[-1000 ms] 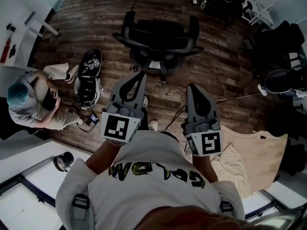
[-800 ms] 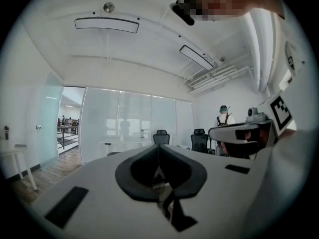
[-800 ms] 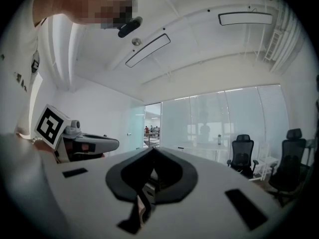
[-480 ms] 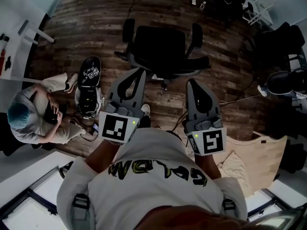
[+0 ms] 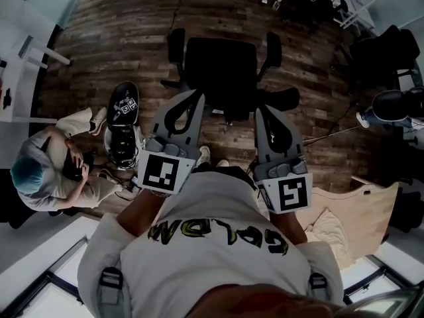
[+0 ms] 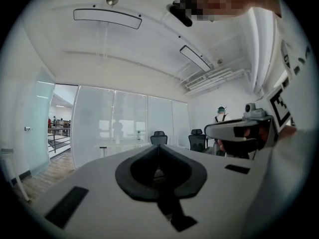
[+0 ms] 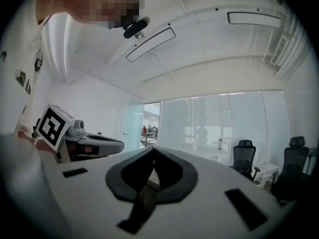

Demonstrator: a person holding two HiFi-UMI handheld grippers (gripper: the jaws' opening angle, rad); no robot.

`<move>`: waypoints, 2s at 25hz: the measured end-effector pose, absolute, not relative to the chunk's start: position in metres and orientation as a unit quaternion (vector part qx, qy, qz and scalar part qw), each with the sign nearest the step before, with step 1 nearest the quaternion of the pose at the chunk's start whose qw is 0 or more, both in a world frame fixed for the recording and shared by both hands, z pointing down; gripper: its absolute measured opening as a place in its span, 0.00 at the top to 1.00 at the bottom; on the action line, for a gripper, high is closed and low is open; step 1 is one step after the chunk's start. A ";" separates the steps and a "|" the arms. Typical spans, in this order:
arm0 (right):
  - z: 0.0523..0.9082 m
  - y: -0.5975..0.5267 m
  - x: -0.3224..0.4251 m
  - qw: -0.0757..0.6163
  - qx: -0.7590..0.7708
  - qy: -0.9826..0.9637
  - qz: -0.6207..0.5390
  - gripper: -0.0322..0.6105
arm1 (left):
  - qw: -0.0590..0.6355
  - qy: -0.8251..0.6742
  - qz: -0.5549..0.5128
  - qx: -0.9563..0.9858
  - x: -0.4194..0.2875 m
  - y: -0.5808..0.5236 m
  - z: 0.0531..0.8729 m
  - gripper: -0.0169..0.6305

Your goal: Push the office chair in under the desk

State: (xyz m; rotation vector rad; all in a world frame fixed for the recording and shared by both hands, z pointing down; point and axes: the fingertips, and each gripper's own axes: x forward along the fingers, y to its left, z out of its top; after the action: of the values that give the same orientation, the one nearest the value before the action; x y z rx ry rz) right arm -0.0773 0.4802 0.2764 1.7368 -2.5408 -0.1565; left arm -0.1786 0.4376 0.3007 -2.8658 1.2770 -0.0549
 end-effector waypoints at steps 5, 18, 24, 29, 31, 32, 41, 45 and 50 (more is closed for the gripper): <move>0.277 0.478 -0.074 0.035 0.566 -0.823 -0.046 0.93 | -0.005 0.413 -0.021 -0.910 -0.182 0.433 0.305 0.95; 0.299 0.490 0.016 0.130 0.590 -0.793 -0.079 0.82 | 0.039 0.402 -0.145 -0.903 -0.240 0.403 0.343 0.77; 0.336 0.481 0.069 0.208 0.587 -0.777 -0.094 0.76 | 0.058 0.376 -0.246 -0.892 -0.252 0.386 0.392 0.69; 0.388 0.468 0.099 0.273 0.561 -0.777 -0.085 0.68 | 0.100 0.341 -0.339 -0.871 -0.258 0.373 0.453 0.62; 0.413 0.462 0.108 0.323 0.539 -0.772 -0.092 0.66 | 0.130 0.325 -0.391 -0.851 -0.263 0.366 0.480 0.61; 0.426 0.460 0.110 0.347 0.525 -0.772 -0.095 0.64 | 0.142 0.317 -0.413 -0.842 -0.265 0.362 0.493 0.60; 0.522 0.431 0.116 0.484 0.417 -0.763 -0.097 0.53 | 0.211 0.258 -0.501 -0.799 -0.255 0.336 0.557 0.57; 0.551 0.417 0.115 0.517 0.385 -0.757 -0.102 0.53 | 0.230 0.239 -0.521 -0.786 -0.251 0.326 0.572 0.56; 0.570 0.412 0.107 0.535 0.364 -0.754 -0.116 0.62 | 0.249 0.215 -0.536 -0.777 -0.243 0.323 0.591 0.65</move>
State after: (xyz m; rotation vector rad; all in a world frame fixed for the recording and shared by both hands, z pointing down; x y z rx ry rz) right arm 0.1073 0.4119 0.5704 0.8667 -1.7960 -0.2752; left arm -0.2433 0.3230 0.5905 -2.1171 0.5862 -1.4607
